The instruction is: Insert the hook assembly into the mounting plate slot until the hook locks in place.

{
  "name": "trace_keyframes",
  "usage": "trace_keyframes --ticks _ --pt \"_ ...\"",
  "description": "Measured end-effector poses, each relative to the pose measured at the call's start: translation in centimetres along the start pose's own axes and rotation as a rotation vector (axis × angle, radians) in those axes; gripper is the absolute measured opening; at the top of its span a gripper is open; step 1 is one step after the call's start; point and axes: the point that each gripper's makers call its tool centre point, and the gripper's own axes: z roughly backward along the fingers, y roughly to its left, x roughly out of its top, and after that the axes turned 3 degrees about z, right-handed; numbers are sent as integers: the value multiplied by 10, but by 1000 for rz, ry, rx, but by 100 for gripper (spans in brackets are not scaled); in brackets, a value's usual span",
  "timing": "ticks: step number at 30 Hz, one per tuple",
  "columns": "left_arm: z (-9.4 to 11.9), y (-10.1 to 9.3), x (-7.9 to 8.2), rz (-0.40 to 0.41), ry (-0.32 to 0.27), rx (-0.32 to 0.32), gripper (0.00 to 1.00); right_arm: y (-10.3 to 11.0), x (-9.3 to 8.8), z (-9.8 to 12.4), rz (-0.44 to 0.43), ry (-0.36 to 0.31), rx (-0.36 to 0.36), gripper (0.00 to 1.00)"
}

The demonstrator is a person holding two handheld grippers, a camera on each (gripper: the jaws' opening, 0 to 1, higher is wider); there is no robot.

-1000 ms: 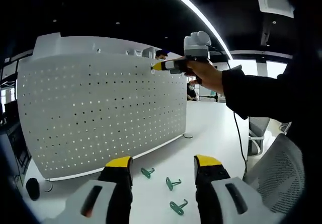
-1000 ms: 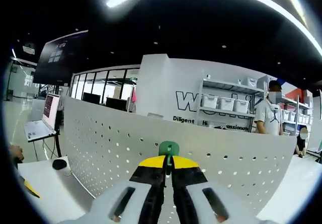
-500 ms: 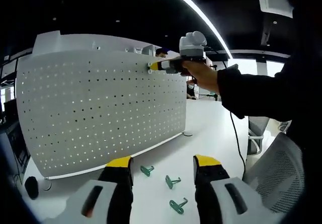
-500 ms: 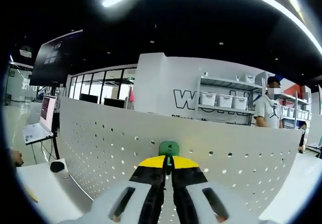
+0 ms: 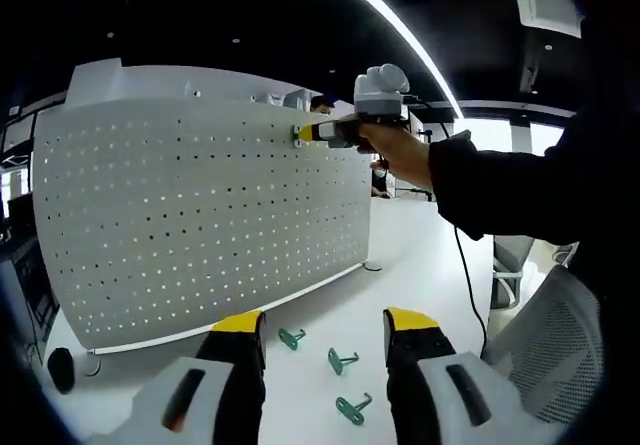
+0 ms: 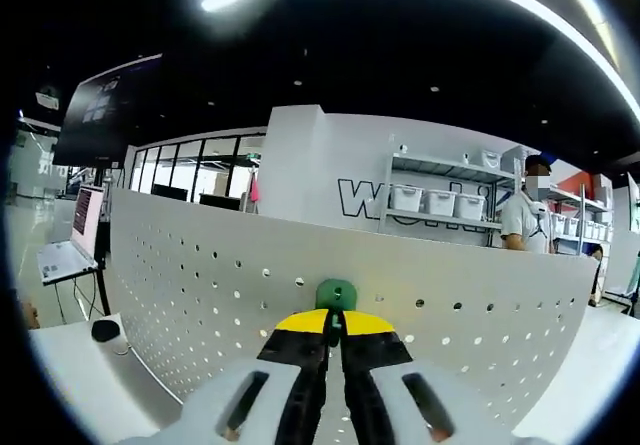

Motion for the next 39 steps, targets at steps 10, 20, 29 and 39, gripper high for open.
trace_keyframes --ticks 10,20,29,39 --pt "2 2 2 1 -8 7 48 1 0 -2 74 -8 -55 1" --pt "1 0 1 -2 -5 2 48 2 -2 -3 199 32 -84 2" --pt "1 0 2 -2 -8 2 48 3 -4 -3 112 26 -45 3" --pt "1 0 2 -3 -7 1 48 2 -12 2 79 31 -22 7"
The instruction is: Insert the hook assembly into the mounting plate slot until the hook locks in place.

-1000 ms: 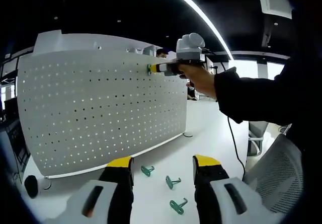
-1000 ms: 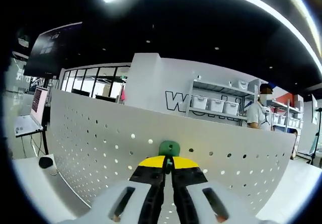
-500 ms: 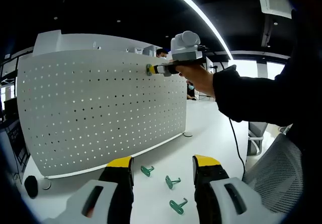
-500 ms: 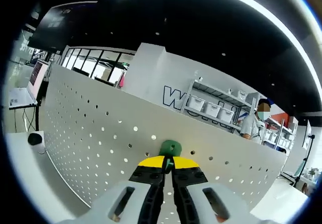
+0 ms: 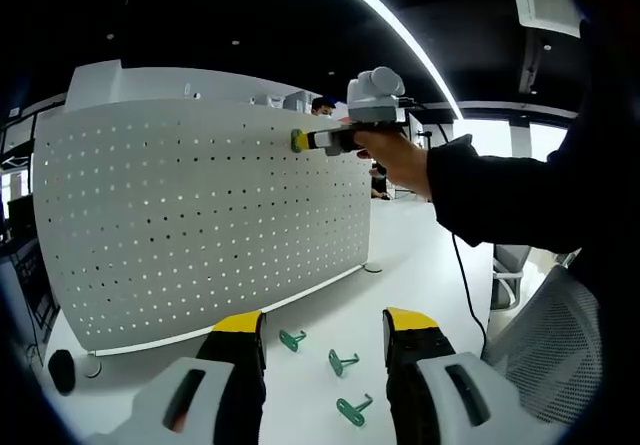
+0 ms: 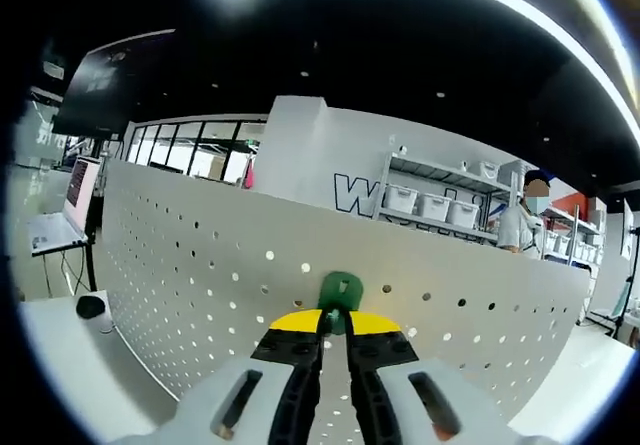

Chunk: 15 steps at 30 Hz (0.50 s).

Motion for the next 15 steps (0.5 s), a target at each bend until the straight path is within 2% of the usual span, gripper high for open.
trace_keyframes --ticks 8,15 --pt "-1 -1 -2 -5 9 -3 48 -9 -8 15 -26 -2 -5 9" --pt "-2 -1 -5 -13 22 -2 48 -27 -5 38 -42 -36 -27 17"
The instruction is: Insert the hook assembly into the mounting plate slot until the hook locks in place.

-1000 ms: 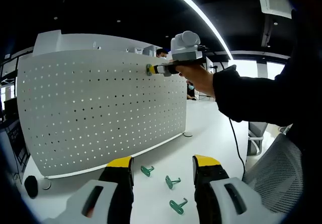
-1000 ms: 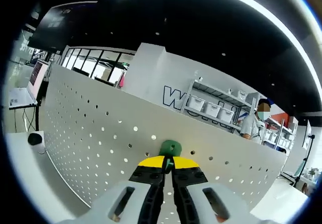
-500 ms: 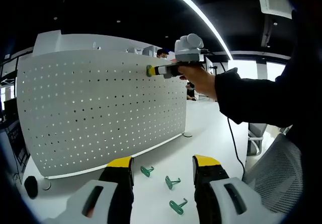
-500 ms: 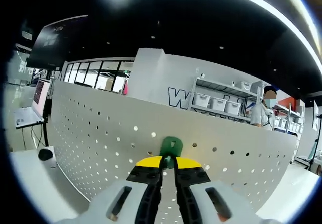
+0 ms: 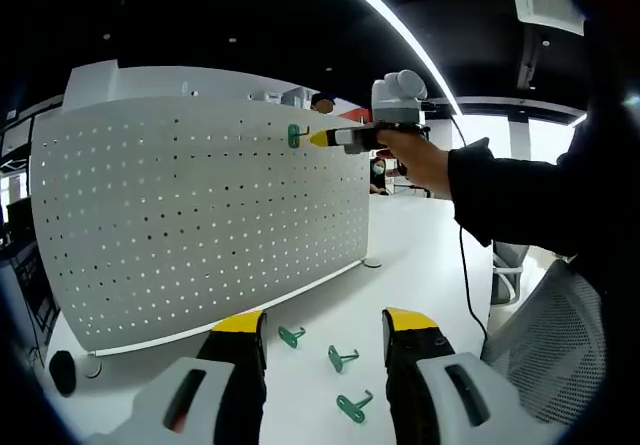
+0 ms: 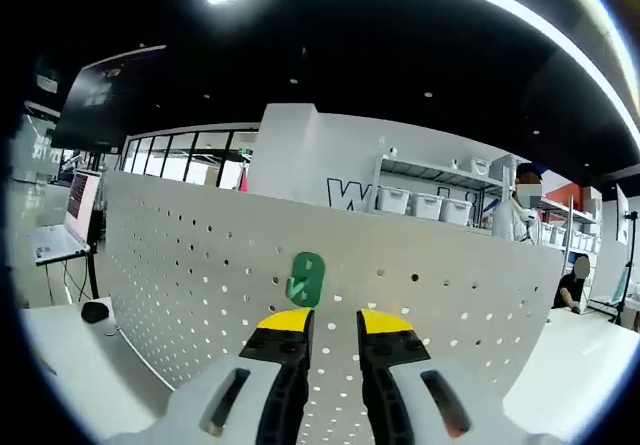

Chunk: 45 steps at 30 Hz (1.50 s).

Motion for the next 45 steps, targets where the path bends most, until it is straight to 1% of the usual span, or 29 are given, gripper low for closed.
trace_keyframes --ticks 5,10,14,19,22,25,31,35,39,41,45 --pt "-1 -1 -3 -5 11 -1 47 -10 3 16 4 -14 -15 22" --pt "-2 -2 -5 -23 25 0 47 -14 5 34 10 -24 -16 24" --pt "-3 -5 -7 -34 35 -3 46 -18 7 48 -5 -36 -15 24" --pt "-7 -12 -12 -37 58 -22 46 -23 6 74 -14 -44 -19 24" --pt "-10 -15 -10 -29 62 -31 46 -28 5 89 -29 -47 -23 24" --pt "-14 -19 -10 -42 74 -40 45 -34 6 103 -27 -50 -29 24" --pt "-29 -23 -11 -83 115 -68 44 -32 6 128 -12 -52 -21 24" --pt "-42 -25 -16 -95 151 -84 42 -29 4 143 -8 -50 -18 25" --pt "-55 -28 -24 -118 192 -104 40 -28 0 157 -15 -44 -19 25" --pt "-62 -29 -30 -114 213 -118 40 -29 -1 164 -14 -43 -21 25" --pt "-74 -28 -42 -138 260 -121 38 -29 0 175 -9 -47 -27 25"
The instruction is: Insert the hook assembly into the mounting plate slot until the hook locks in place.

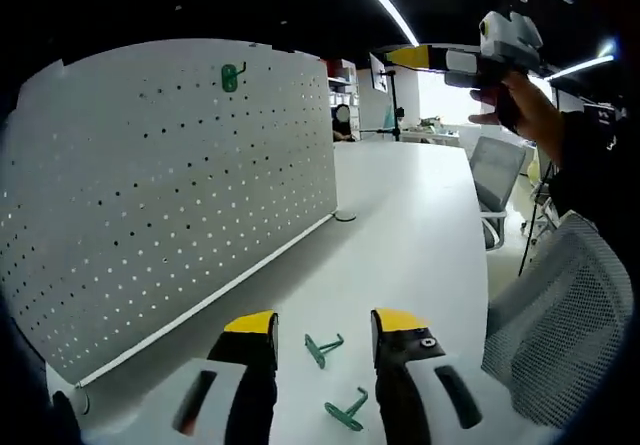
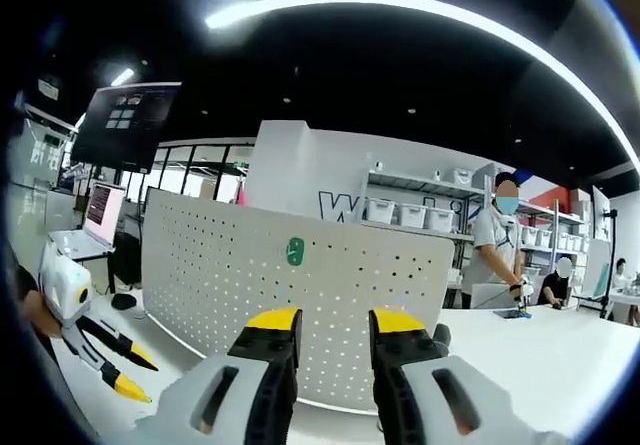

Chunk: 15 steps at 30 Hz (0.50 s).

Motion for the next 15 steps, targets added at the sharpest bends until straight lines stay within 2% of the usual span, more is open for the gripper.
trace_keyframes --ticks 15 --pt "-43 10 -38 -50 166 5 28 -5 -7 16 -13 8 -28 25"
